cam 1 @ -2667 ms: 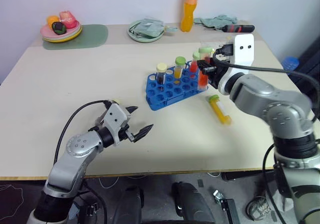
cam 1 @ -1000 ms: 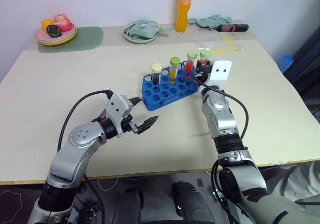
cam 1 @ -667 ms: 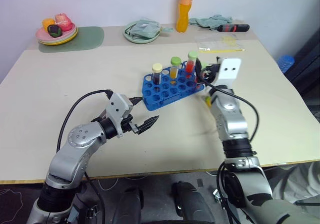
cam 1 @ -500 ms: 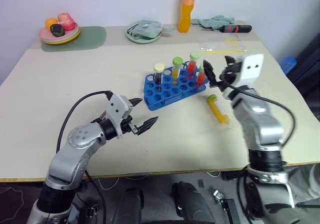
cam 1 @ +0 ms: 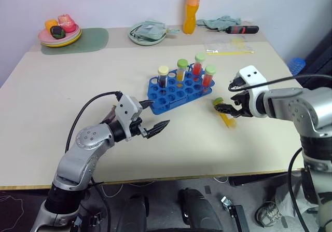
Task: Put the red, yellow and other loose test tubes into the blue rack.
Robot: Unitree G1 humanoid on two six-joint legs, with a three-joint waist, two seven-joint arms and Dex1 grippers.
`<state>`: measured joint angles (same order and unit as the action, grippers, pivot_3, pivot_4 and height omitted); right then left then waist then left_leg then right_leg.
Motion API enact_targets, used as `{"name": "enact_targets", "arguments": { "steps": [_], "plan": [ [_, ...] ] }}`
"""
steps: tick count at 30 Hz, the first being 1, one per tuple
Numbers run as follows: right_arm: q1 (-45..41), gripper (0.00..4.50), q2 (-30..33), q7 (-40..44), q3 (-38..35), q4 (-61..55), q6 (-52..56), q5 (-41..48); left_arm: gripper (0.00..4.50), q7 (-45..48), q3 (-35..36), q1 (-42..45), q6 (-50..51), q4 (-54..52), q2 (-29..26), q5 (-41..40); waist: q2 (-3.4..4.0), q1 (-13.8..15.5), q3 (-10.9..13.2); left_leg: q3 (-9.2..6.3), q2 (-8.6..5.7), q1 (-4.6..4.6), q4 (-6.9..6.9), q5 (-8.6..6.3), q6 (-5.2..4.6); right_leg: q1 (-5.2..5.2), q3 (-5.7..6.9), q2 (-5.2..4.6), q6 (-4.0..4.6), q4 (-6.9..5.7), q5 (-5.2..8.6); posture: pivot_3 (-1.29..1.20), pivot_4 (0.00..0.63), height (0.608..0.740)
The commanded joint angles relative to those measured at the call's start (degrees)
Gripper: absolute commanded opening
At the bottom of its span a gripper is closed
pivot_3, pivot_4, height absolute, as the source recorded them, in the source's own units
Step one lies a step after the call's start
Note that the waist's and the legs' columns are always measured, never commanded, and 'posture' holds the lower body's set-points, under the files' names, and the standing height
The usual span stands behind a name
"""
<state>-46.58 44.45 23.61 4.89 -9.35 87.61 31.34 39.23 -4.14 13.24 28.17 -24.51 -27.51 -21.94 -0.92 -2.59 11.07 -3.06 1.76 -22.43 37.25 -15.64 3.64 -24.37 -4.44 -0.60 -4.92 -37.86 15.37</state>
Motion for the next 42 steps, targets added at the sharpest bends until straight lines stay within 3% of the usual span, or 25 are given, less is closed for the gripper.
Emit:
{"name": "enact_targets", "arguments": {
  "steps": [1, 11, 14, 19, 22, 26, 30, 32, 35, 38, 42],
  "plan": [
    [-4.8, 4.05, -1.3, -0.5, 3.1, 6.0, 3.0, -2.5, 4.50, 1.4, -0.6, -0.8, -1.1, -1.4, -0.7, -0.4, 0.00, 0.1, 0.0, 0.00, 0.00, -0.03, -0.02, 0.00, 0.00, -0.01, 0.00, 0.00, 0.00, 0.05, 0.00, 0.00, 0.150, 0.740],
    [-12.1, 4.05, -3.4, 3.3, 13.3, 22.6, -1.5, -8.0, 4.50, -0.2, -1.2, -2.6, -1.6, -2.7, 0.0, 0.2, 0.01, 0.1, 0.0, 0.00, 0.00, -0.08, -0.03, -0.01, -0.01, -0.03, 0.03, -0.04, -0.01, 0.12, -0.01, 0.00, 0.150, 0.740],
    [-12.1, 3.15, -3.4, 4.6, 15.4, 25.3, -3.7, -10.0, 4.50, -0.6, -1.1, -2.9, -1.6, -3.0, 0.0, 0.2, 0.01, 0.1, 0.0, 0.00, 0.00, -0.08, -0.03, -0.01, -0.01, -0.03, 0.03, -0.03, -0.01, 0.12, -0.01, 0.00, 0.150, 0.740],
    [-12.0, 0.82, -2.7, 6.6, 16.4, 24.4, -5.0, -11.6, 4.50, -0.9, -1.0, -3.5, -1.4, -3.7, -0.2, 0.1, 0.01, 0.1, 0.0, -0.01, 0.00, -0.08, -0.03, -0.01, -0.01, -0.03, 0.03, -0.03, -0.02, 0.11, -0.01, 0.00, 0.150, 0.740],
    [-11.0, 0.77, -0.6, 9.6, 14.3, 18.6, -6.2, -10.2, 4.50, -1.0, -0.6, -3.7, -1.1, -4.0, -0.6, 0.0, 0.04, 0.1, 0.0, -0.01, 0.00, -0.08, -0.03, -0.01, -0.01, -0.03, 0.03, -0.03, -0.02, 0.10, -0.01, 0.00, 0.150, 0.740],
    [-2.7, 0.77, 1.4, 14.5, 6.0, 1.2, -12.3, -4.7, 4.50, -1.2, 0.3, -4.5, -1.0, -4.3, -1.2, -0.1, 0.04, 0.2, 0.0, -0.08, 0.01, -0.12, -0.07, -0.01, -0.02, -0.05, 0.09, -0.03, -0.02, 0.14, -0.01, 0.00, 0.150, 0.740],
    [8.7, 0.77, -12.4, 7.9, -6.8, -11.5, -26.1, -1.9, 4.50, -1.0, 1.0, -4.6, -0.9, -4.1, -1.8, -0.4, -0.05, -0.1, 0.0, -0.17, 0.03, -0.12, -0.04, -0.02, -0.02, 0.01, 0.18, -0.01, -0.02, 0.16, -0.01, 0.00, 0.150, 0.740],
    [10.1, 0.77, -22.5, 0.0, -9.4, -10.0, -37.4, -5.1, 4.50, -0.6, 0.9, -4.2, -1.0, -3.6, -2.1, -0.3, 0.02, -0.5, 0.0, -0.10, 0.04, -0.03, -0.05, -0.01, -0.02, 0.01, 0.10, 0.01, -0.02, 0.07, -0.01, 0.00, 0.150, 0.740],
    [10.1, 0.77, -32.0, -7.3, -8.7, -3.7, -52.8, -11.4, 4.50, -0.1, 0.6, -2.7, -0.8, -2.8, -2.0, -0.3, 0.03, -0.5, 0.0, -0.08, 0.01, -0.01, -0.02, 0.00, 0.01, -0.03, 0.07, 0.00, -0.02, -0.08, -0.01, 0.00, 0.150, 0.740],
    [9.8, 0.77, -37.7, -11.0, -6.7, 4.8, -67.7, -17.2, 4.50, 0.4, 0.5, -1.2, -0.6, -2.5, -2.0, -0.5, 0.00, 0.0, 0.0, -0.07, -0.01, -0.02, 0.02, 0.01, 0.03, -0.02, 0.09, -0.03, -0.02, -0.07, -0.01, 0.00, 0.150, 0.740],
    [9.7, 0.77, -39.5, -12.8, -6.3, 14.4, -77.4, -21.3, 4.50, 0.7, 0.6, -0.6, -0.5, -2.5, -2.3, -0.4, 0.01, 0.0, 0.0, -0.06, 0.00, -0.02, -0.03, 0.02, 0.05, -0.02, 0.09, -0.05, -0.02, -0.07, -0.01, 0.00, 0.150, 0.740]
  ]
}}
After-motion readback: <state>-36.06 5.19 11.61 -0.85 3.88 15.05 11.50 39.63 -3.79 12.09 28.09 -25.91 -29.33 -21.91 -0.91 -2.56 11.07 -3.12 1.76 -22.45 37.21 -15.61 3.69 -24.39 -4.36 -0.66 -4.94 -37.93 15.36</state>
